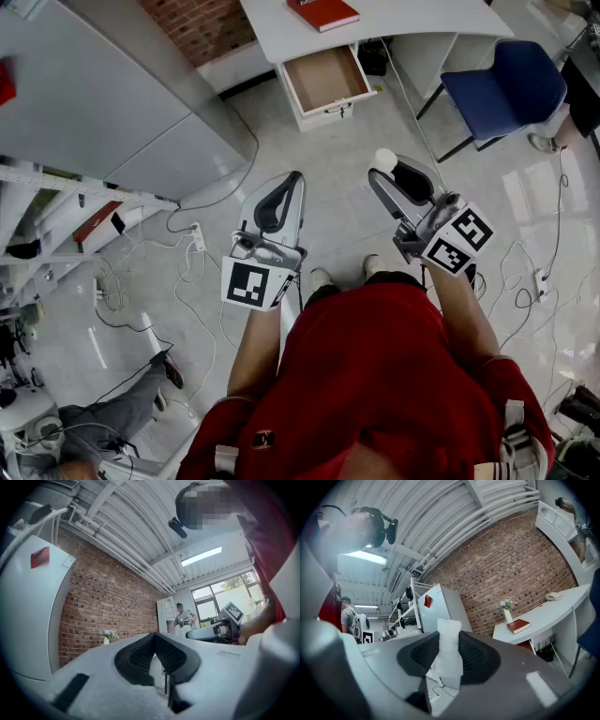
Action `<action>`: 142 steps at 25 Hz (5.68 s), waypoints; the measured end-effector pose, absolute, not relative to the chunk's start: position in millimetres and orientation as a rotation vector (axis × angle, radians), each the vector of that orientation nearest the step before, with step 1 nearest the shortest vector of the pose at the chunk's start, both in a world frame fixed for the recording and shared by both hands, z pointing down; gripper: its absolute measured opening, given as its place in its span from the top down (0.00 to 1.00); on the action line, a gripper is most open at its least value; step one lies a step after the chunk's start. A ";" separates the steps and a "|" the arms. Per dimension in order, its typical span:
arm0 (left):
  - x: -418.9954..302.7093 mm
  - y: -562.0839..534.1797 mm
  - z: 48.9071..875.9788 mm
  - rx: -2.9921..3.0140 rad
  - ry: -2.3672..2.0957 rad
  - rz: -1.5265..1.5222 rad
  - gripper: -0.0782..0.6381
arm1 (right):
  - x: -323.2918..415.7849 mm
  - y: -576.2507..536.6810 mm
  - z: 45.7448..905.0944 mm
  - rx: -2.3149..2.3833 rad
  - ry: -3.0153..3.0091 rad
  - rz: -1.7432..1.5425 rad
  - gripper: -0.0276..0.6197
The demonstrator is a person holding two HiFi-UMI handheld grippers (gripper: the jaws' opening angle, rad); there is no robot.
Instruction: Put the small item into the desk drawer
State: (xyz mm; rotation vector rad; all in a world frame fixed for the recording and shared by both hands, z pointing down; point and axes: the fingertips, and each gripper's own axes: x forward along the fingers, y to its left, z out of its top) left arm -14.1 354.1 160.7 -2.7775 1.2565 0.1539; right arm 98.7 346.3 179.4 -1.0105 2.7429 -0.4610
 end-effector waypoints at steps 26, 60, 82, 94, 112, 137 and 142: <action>-128.6 348.4 172.1 -2.770 1.319 0.250 0.88 | -2.7 340.6 195.6 -1.058 2.774 -0.508 0.74; -59.8 -35.2 293.4 -2.577 1.723 -0.118 0.88 | 55.4 -72.6 371.8 -1.026 3.063 -0.678 0.74; -62.9 -99.5 354.8 -2.697 1.685 -0.201 0.88 | 40.7 -143.7 474.1 -1.170 3.186 -0.819 0.74; -67.8 -138.6 430.0 -2.751 1.651 -0.300 0.88 | 23.4 -191.9 573.0 -1.218 3.268 -0.927 0.74; -82.7 -177.3 524.8 -2.798 1.645 -0.403 0.88 | -0.5 -248.7 700.8 -1.292 3.330 -1.058 0.74; -98.9 -178.2 533.1 -2.806 1.682 -0.394 0.88 | -4.2 -255.4 732.0 -1.381 3.407 -1.133 0.67; -97.6 -176.4 524.0 -2.807 1.676 -0.370 0.88 | -4.4 -249.7 709.5 -1.360 3.406 -1.060 0.70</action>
